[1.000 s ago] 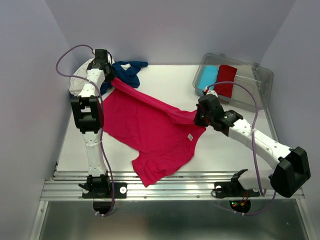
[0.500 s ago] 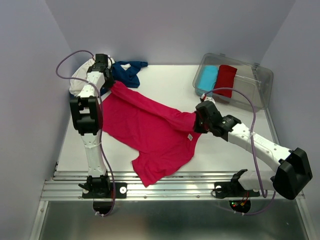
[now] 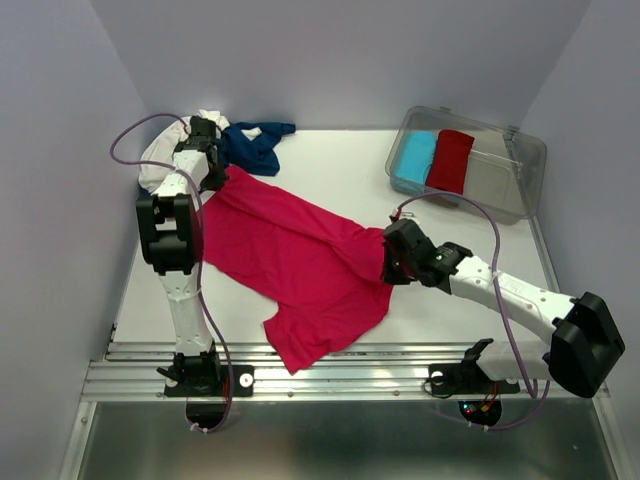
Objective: Roll the t-shirts
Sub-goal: Fold the T-shirt at the center of the board.
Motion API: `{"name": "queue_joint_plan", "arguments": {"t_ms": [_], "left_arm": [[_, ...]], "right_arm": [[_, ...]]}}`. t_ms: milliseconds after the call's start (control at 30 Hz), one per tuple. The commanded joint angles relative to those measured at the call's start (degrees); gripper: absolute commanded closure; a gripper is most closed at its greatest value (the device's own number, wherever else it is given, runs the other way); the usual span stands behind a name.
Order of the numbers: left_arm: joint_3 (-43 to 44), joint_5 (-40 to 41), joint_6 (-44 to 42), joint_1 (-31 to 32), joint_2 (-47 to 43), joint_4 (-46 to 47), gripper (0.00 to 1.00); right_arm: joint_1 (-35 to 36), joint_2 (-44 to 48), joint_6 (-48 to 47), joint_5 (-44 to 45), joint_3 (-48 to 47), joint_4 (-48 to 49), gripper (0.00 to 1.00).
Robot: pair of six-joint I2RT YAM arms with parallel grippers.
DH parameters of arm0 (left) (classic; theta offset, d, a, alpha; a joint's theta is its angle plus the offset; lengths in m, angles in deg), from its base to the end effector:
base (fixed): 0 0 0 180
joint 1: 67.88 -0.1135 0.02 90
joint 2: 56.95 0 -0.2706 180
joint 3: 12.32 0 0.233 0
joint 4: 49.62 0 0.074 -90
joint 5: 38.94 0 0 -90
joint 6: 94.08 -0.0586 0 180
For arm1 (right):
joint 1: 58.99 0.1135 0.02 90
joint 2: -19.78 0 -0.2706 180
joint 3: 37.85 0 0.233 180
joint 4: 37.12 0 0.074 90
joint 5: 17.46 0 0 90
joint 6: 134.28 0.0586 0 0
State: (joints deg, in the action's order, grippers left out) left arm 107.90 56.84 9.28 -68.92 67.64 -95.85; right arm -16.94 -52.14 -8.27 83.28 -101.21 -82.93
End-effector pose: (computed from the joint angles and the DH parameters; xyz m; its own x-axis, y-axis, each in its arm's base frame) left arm 0.4897 0.0148 0.2163 -0.7328 -0.2432 -0.6355 -0.2583 0.9635 -0.0710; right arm 0.1878 0.1547 0.2291 -0.8277 0.0313 -0.5603 -0.1123 0.9690 0.2200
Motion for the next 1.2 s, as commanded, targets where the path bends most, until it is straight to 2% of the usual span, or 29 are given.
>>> {"name": "queue_joint_plan", "arguments": {"t_ms": [0,267,400,500,600,633,700,900,1167], "left_arm": [[-2.28,2.39,0.26,-0.89,-5.15,-1.03,1.00],[-6.33,2.22,0.61,-1.77,-6.12,0.55,1.00],[-5.37,1.25,0.52,-1.86,-4.72,-0.15,1.00],[-3.87,1.34,0.96,-1.78,-3.40,-1.73,0.86],[-4.13,1.60,1.22,-1.86,-4.97,-1.91,0.56],[-4.31,1.69,1.57,-1.78,-6.54,-1.74,0.42],[-4.57,2.39,1.84,-1.77,-8.31,-1.56,0.35],[-5.62,5.47,2.28,-0.63,-15.08,-1.56,0.34],[-10.11,1.08,2.72,-0.28,-18.51,1.95,0.34]], "right_arm": [[0.32,1.26,0.55,0.16,0.46,0.66,0.99],[0.85,3.71,0.90,-1.33,2.21,0.74,0.99],[1.46,3.19,1.43,-3.10,3.18,2.15,0.99],[2.08,2.84,1.87,-3.27,3.80,2.77,0.99],[2.60,2.49,2.05,-3.18,4.32,3.12,0.99],[2.61,2.40,2.13,-3.10,4.32,3.30,0.99],[2.61,2.31,2.22,-3.18,4.41,3.47,0.99],[3.66,1.34,2.57,-3.36,4.41,4.09,0.99],[4.72,1.96,2.93,-2.66,1.25,4.18,0.99]]}}
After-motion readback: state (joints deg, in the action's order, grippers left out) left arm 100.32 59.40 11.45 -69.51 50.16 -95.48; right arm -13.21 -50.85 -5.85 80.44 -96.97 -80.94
